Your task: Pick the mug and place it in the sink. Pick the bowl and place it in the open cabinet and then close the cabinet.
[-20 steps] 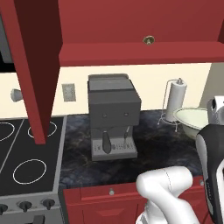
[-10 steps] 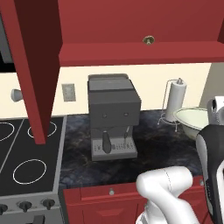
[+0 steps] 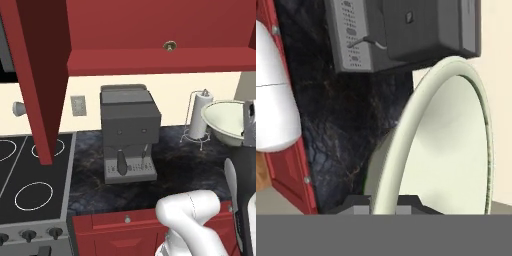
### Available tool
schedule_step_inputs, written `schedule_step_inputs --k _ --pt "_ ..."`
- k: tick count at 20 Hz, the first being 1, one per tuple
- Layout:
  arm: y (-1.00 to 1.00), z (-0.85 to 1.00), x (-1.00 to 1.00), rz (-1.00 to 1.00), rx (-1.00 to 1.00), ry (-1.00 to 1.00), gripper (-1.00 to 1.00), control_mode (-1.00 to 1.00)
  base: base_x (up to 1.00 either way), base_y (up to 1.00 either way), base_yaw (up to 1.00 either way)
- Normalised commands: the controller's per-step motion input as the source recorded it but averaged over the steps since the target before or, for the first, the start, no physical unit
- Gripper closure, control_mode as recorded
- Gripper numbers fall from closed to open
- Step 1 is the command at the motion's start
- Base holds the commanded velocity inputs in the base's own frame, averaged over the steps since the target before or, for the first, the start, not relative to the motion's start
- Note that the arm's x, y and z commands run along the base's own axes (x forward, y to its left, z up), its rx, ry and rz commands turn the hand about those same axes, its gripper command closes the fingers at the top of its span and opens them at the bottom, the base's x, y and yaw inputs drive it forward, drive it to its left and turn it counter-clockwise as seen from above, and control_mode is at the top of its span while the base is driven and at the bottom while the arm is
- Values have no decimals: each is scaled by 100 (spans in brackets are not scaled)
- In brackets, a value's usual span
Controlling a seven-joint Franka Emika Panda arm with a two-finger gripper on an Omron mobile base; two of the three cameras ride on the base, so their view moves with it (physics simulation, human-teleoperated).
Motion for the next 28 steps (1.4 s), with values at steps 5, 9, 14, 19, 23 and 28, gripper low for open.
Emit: schedule_step_inputs --k 5,9,14,19,23,28 --pt "9 59 3 -5 -13 -15 100 -100 0 0 0" --pt "-1 67 7 5 13 1 100 -100 0 0 0" --pt "20 85 -5 16 0 -2 100 -100 0 0 0" --pt "26 48 26 8 -8 -2 100 -100 0 0 0" --pt "15 1 84 0 -8 -2 100 -100 0 0 0" --pt "7 -1 95 0 -2 -10 100 -100 0 0 0"
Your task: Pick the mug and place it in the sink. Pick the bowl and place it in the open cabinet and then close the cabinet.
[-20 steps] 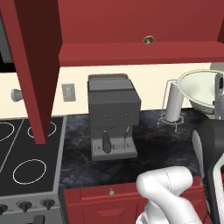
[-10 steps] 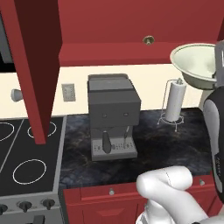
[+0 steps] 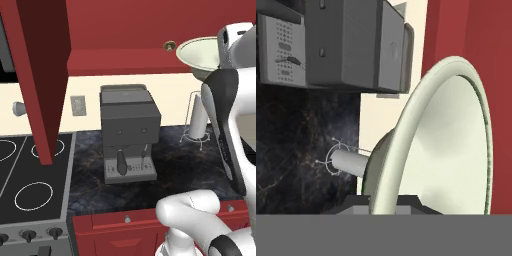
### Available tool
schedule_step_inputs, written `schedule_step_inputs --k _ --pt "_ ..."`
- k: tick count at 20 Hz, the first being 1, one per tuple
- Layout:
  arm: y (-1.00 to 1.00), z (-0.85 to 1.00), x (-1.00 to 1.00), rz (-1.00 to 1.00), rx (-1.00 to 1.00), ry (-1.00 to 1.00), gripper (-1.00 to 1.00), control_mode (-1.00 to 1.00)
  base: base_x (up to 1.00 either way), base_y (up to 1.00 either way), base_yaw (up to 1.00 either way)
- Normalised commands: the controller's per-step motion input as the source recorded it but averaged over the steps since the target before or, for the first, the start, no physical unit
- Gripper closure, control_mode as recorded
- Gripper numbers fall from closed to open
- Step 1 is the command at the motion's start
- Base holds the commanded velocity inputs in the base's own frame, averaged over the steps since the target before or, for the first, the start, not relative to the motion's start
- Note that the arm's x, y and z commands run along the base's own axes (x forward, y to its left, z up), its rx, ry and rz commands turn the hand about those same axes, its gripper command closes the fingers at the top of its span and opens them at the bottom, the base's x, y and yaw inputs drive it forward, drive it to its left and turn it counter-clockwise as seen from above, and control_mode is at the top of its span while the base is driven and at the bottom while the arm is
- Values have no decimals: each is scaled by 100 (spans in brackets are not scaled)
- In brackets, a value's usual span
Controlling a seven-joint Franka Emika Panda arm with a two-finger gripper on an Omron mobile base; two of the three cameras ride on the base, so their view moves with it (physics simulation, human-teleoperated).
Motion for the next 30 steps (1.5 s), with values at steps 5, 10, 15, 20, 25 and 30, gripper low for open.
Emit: schedule_step_inputs --k 5,10,15,20,25,30 --pt "0 0 94 0 0 -9 100 -100 0 0 0" --pt "0 0 87 0 0 0 100 -100 0 0 0" --pt "0 0 81 0 0 0 100 -100 0 0 0" --pt "0 0 85 0 0 1 100 -100 0 0 0" --pt "1 -13 67 0 0 -2 100 -100 0 0 0" --pt "0 -15 58 0 0 -1 100 -100 0 0 0"
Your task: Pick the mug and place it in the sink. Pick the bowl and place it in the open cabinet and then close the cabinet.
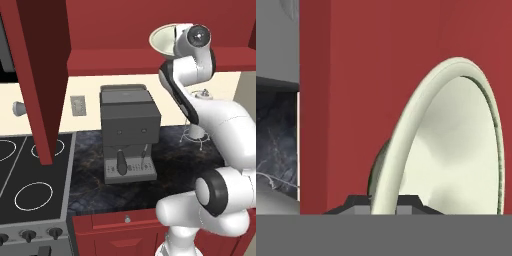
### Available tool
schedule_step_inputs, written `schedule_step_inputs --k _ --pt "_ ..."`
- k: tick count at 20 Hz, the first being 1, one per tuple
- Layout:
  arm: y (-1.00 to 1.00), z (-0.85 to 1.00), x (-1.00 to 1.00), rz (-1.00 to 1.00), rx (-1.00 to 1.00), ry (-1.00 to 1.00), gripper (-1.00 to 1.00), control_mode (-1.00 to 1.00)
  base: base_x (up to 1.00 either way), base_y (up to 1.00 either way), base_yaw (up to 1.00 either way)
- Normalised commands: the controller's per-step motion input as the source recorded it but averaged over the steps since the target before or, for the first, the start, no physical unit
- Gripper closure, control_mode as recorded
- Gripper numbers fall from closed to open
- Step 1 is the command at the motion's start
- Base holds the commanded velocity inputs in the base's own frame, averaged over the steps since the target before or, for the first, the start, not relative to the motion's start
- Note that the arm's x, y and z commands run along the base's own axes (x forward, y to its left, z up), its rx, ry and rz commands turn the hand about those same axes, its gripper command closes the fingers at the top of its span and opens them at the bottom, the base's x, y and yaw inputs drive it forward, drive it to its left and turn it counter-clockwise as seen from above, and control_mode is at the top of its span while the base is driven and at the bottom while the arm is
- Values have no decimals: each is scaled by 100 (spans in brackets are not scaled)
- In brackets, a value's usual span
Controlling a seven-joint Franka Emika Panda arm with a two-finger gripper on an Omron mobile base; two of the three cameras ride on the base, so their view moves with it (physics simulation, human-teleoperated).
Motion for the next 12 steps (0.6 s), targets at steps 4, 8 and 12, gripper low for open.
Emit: schedule_step_inputs --k 4,8,12 --pt "0 -9 56 0 0 0 100 -100 0 0 0" --pt "1 -2 36 0 0 0 100 -100 0 0 0" --pt "6 0 24 0 0 0 -100 -100 0 0 0"
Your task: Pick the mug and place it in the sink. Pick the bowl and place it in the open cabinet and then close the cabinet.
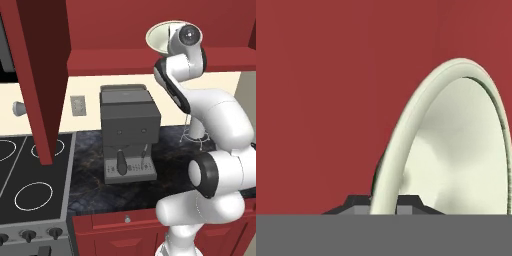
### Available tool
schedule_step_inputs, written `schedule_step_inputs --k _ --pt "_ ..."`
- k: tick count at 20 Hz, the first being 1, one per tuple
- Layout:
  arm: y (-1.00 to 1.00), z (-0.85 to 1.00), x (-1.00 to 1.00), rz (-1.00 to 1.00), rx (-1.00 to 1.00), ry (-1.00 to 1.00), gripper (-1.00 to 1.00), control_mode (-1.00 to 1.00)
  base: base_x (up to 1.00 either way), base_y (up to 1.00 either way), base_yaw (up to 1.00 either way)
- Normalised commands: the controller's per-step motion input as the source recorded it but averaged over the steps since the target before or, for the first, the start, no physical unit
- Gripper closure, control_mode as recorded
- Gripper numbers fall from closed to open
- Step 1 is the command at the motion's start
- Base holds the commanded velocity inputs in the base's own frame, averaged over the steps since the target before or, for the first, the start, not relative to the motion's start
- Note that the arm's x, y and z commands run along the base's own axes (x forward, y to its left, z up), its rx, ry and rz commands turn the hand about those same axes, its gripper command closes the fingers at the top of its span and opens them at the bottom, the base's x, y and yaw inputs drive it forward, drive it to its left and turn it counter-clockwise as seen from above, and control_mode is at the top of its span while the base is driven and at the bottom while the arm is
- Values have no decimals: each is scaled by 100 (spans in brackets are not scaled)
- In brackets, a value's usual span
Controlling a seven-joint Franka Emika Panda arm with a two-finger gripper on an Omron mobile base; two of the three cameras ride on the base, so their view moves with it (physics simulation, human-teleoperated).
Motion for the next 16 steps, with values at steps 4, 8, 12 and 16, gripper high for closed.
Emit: schedule_step_inputs --k 4,8,12,16 --pt "4 0 20 0 0 0 -100 -100 0 0 0" --pt "0 0 17 0 0 0 -100 -100 0 0 0" --pt "0 0 14 0 0 0 -100 -100 0 0 0" --pt "8 7 3 0 -2 -2 -100 -100 0 0 0"
